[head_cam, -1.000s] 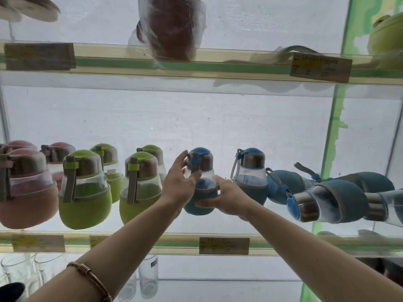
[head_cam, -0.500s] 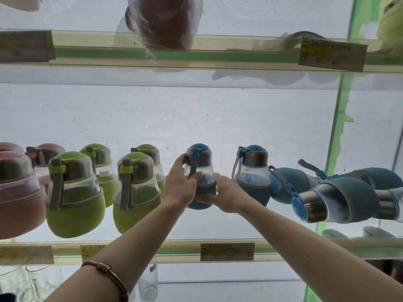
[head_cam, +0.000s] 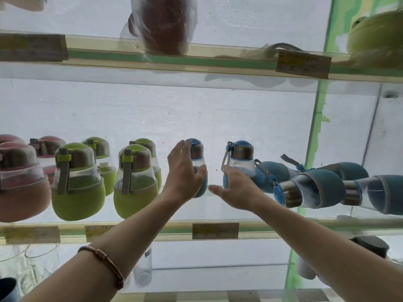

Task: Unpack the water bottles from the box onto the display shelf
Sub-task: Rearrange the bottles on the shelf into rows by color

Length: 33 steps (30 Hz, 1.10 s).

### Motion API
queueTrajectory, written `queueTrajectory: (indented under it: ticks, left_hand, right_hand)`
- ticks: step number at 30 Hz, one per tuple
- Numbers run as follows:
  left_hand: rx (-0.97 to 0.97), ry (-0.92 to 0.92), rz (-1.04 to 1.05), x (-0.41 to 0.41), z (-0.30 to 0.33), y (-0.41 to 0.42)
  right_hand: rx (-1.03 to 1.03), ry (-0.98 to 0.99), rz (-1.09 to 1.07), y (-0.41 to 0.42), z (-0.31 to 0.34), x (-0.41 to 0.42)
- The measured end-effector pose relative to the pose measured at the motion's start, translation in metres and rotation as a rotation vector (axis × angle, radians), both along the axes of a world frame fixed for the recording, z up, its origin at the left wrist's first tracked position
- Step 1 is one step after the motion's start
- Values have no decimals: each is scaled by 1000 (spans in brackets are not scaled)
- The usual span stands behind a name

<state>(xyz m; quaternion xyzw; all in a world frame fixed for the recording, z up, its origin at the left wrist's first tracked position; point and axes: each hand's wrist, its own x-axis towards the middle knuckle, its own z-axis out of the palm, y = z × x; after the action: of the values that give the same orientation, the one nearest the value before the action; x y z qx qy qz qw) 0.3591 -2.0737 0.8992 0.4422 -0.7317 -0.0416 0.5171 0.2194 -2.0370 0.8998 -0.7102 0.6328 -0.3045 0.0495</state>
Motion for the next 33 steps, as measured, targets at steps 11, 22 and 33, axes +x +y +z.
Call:
queueTrajectory:
  ticks: [11,22,33]
  left_hand:
    - [-33,-211,-199,-63,23,5]
    - [90,-291,-184,-92,49,-35]
    - [308,-318,-190,-107,60,-65]
  right_hand:
    - [-32,-2,-132,30,11,-53]
    - [36,180,-263,0,26,-82]
    - [78,325,-219,-40,26,-88]
